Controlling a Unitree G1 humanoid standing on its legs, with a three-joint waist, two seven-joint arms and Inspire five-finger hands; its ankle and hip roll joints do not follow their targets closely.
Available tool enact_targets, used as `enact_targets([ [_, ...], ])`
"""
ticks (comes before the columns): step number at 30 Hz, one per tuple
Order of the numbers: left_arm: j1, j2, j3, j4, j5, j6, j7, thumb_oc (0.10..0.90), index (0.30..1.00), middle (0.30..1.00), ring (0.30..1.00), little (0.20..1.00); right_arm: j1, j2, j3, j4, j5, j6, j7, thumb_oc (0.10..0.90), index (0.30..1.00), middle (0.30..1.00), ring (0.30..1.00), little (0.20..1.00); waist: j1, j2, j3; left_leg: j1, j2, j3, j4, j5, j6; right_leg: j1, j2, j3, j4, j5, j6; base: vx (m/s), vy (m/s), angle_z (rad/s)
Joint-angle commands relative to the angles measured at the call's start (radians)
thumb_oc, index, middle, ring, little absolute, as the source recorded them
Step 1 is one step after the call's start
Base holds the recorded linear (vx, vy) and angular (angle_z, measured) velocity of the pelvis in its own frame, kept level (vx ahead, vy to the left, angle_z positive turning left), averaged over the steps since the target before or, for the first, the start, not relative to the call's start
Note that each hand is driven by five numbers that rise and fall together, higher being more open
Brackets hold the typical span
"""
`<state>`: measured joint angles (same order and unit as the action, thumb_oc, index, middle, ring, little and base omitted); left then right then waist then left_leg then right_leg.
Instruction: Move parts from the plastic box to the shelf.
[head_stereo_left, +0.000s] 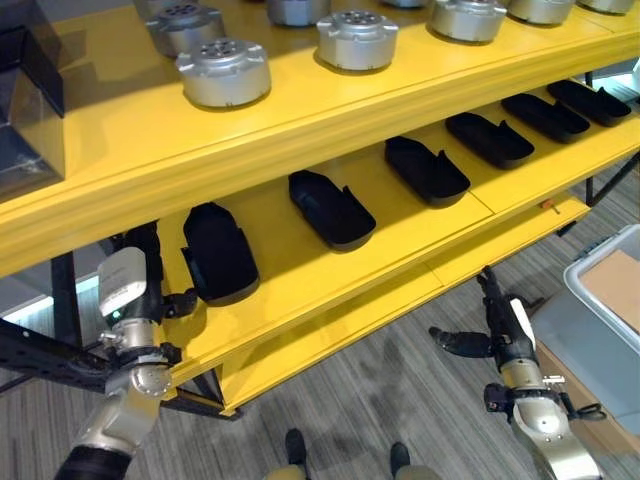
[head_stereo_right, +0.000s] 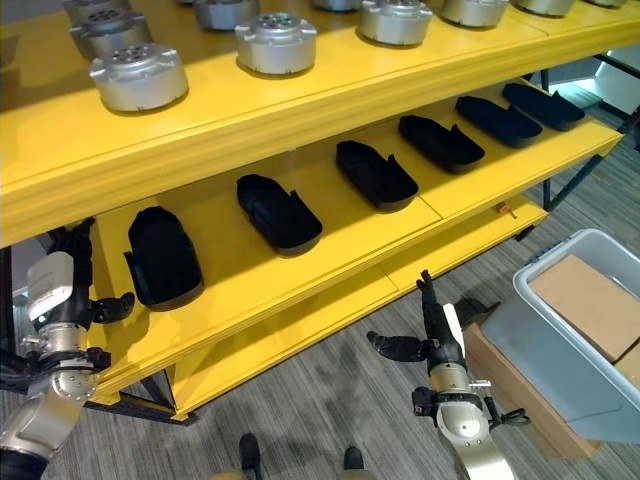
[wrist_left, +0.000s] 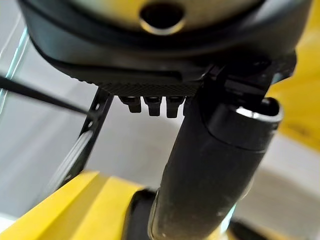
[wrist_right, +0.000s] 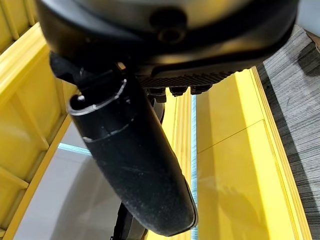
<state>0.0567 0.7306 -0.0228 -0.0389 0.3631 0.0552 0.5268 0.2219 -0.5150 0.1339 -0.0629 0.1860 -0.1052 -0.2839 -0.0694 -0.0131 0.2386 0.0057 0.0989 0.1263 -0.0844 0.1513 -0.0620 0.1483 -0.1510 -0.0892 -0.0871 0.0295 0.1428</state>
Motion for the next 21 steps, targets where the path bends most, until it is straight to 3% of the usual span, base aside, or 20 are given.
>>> enact_targets([
  [1, -0.099, -0.001, 0.056, -0.056, -0.225, -0.341, -0.157, 0.9, 1.0, 1.0, 1.0, 1.0, -0.046, -0.007, -0.088, -0.144, -0.011, -0.128, -0.048, 0.9, 1.0, 1.0, 1.0, 1.0, 0.009, 0.007, -0.067, 0.063, 0.011, -0.025, 0.003, -0.122, 0.008, -0.082, 0.01, -0.04, 0.083, -0.048, -0.013, -0.02, -0.092, 0.15],
  [2, -0.083, -0.023, 0.054, -0.09, -0.32, -0.374, -0.228, 0.9, 1.0, 1.0, 1.0, 1.0, -0.041, -0.002, -0.094, -0.151, -0.009, -0.128, -0.044, 0.9, 1.0, 1.0, 1.0, 1.0, 0.012, 0.007, -0.07, 0.065, 0.011, -0.028, 0.002, -0.127, 0.008, -0.079, 0.01, -0.042, 0.08, -0.053, -0.012, -0.04, -0.138, 0.06],
  [3, -0.037, -0.095, 0.028, -0.191, -0.643, -0.406, -0.608, 0.9, 1.0, 1.0, 1.0, 1.0, -0.039, 0.019, -0.105, -0.162, -0.003, -0.134, -0.035, 0.9, 1.0, 1.0, 1.0, 1.0, 0.025, 0.013, -0.071, 0.063, 0.013, -0.035, 0.002, -0.126, 0.006, -0.076, 0.015, -0.052, 0.076, -0.051, -0.015, -0.03, -0.181, 0.0],
  [4, -0.017, -0.145, -0.034, -0.259, -0.863, -0.332, -0.844, 0.9, 1.0, 1.0, 1.0, 1.0, -0.056, 0.03, -0.099, -0.159, 0.026, -0.13, -0.023, 0.9, 1.0, 1.0, 1.0, 1.0, 0.034, 0.017, -0.072, 0.063, 0.017, -0.041, 0.001, -0.123, 0.003, -0.072, 0.019, -0.061, 0.074, -0.049, -0.02, -0.06, -0.216, -0.03],
  [6, -0.015, -0.175, -0.112, -0.277, -1.083, -0.267, -1.032, 0.9, 1.0, 1.0, 1.0, 1.0, -0.099, 0.035, -0.065, -0.13, 0.058, -0.145, -0.018, 0.9, 1.0, 1.0, 1.0, 1.0, 0.044, 0.022, -0.074, 0.066, 0.027, -0.045, 0.0, -0.117, -0.004, -0.066, 0.028, -0.075, 0.069, -0.048, -0.029, -0.03, -0.189, 0.03],
  [7, -0.004, -0.2, -0.145, -0.267, -1.213, -0.257, -1.085, 0.9, 1.0, 1.0, 1.0, 1.0, -0.134, 0.045, -0.033, -0.096, 0.1, -0.157, -0.01, 0.9, 1.0, 1.0, 1.0, 1.0, 0.053, 0.023, -0.075, 0.067, 0.035, -0.049, 0.0, -0.111, -0.011, -0.062, 0.033, -0.082, 0.063, -0.047, -0.037, -0.02, -0.153, 0.04],
  [9, 0.008, -0.222, -0.154, -0.256, -1.258, -0.206, -1.135, 0.9, 1.0, 1.0, 1.0, 1.0, -0.143, 0.05, -0.02, -0.085, 0.141, -0.165, 0.013, 0.9, 1.0, 1.0, 1.0, 1.0, 0.062, 0.023, -0.078, 0.066, 0.04, -0.053, -0.002, -0.106, -0.015, -0.058, 0.039, -0.09, 0.055, -0.046, -0.043, -0.02, -0.132, -0.04],
  [13, 0.055, -0.261, -0.181, -0.234, -1.346, -0.2, -1.222, 0.9, 1.0, 1.0, 1.0, 1.0, -0.158, 0.053, 0.007, -0.08, 0.235, -0.178, 0.098, 0.9, 1.0, 1.0, 1.0, 1.0, 0.08, 0.021, -0.082, 0.057, 0.059, -0.059, -0.003, -0.091, -0.028, -0.056, 0.056, -0.111, 0.04, -0.046, -0.06, -0.01, -0.132, 0.06],
  [16, 0.074, -0.279, -0.197, -0.23, -1.375, -0.229, -1.264, 0.9, 1.0, 1.0, 1.0, 1.0, -0.161, 0.06, 0.032, -0.09, 0.282, -0.183, 0.177, 0.9, 1.0, 1.0, 1.0, 1.0, 0.091, 0.019, -0.071, 0.03, 0.087, -0.071, -0.003, -0.057, -0.049, -0.06, 0.078, -0.125, 0.041, -0.049, -0.079, 0.0, -0.125, 0.12],
  [18, 0.078, -0.288, -0.197, -0.228, -1.414, -0.207, -1.306, 0.9, 1.0, 1.0, 1.0, 1.0, -0.151, 0.064, 0.028, -0.092, 0.279, -0.186, 0.186, 0.9, 1.0, 1.0, 1.0, 1.0, 0.087, 0.018, -0.065, 0.022, 0.092, -0.046, 0.006, -0.051, -0.052, -0.057, 0.078, -0.137, 0.038, -0.047, -0.081, -0.03, -0.052, 0.17],
  [21, 0.071, -0.305, -0.197, -0.214, -1.445, -0.198, -1.344, 0.9, 1.0, 1.0, 1.0, 1.0, -0.133, 0.066, 0.018, -0.086, 0.279, -0.201, 0.19, 0.9, 1.0, 1.0, 1.0, 1.0, 0.075, 0.008, -0.061, 0.0, 0.076, 0.012, 0.093, -0.091, -0.046, -0.058, 0.063, -0.168, 0.032, -0.038, -0.08, -0.06, -0.018, 0.18],
])
